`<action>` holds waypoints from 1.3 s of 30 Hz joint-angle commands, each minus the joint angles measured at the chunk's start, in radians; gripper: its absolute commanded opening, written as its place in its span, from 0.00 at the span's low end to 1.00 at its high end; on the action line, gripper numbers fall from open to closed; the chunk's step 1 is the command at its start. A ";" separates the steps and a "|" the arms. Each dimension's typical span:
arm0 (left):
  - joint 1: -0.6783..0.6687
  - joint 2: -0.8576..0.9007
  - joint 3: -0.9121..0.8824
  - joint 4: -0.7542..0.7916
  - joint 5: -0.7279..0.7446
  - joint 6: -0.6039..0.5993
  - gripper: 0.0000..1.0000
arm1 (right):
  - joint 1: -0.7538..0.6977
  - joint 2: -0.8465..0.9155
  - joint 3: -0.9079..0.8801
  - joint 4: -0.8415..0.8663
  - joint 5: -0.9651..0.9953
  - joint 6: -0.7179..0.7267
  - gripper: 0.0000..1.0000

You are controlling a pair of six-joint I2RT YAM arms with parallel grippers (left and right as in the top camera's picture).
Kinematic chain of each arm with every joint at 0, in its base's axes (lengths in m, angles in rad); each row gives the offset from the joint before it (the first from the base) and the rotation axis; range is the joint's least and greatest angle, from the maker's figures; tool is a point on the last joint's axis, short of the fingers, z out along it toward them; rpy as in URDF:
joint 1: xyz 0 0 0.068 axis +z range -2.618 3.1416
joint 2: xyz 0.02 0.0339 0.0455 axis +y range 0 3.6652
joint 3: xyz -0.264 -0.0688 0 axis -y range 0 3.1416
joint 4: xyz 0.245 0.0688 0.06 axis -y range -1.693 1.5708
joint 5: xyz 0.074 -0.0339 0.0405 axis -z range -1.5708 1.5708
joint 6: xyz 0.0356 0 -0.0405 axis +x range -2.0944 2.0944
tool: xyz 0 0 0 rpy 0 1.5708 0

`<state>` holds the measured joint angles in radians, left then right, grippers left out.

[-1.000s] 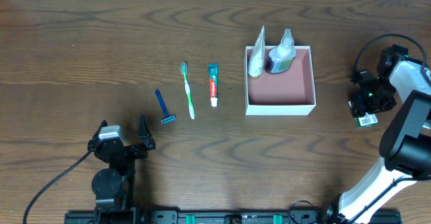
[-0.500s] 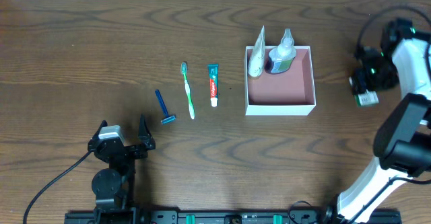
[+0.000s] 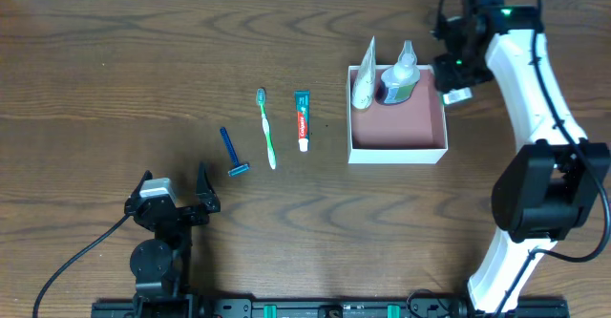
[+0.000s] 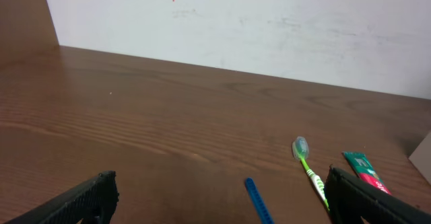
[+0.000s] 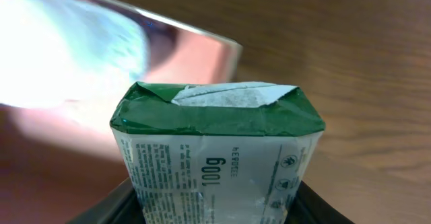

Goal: Pack container
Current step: 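Carry the soap bar box into the box and release it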

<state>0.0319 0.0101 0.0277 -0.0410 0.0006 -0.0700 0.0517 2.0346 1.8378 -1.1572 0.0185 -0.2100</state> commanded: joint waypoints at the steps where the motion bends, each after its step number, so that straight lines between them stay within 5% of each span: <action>1: 0.005 -0.004 -0.024 -0.031 -0.011 0.014 0.98 | 0.024 -0.010 0.020 0.010 0.000 0.122 0.47; 26: 0.005 -0.004 -0.024 -0.031 -0.011 0.014 0.98 | 0.113 -0.009 0.010 -0.167 0.000 0.322 0.48; 39: 0.005 -0.004 -0.024 -0.031 -0.011 0.014 0.98 | 0.116 -0.009 0.010 -0.160 -0.001 0.322 0.58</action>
<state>0.0319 0.0101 0.0277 -0.0410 0.0006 -0.0700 0.1566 2.0346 1.8374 -1.3163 0.0174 0.0994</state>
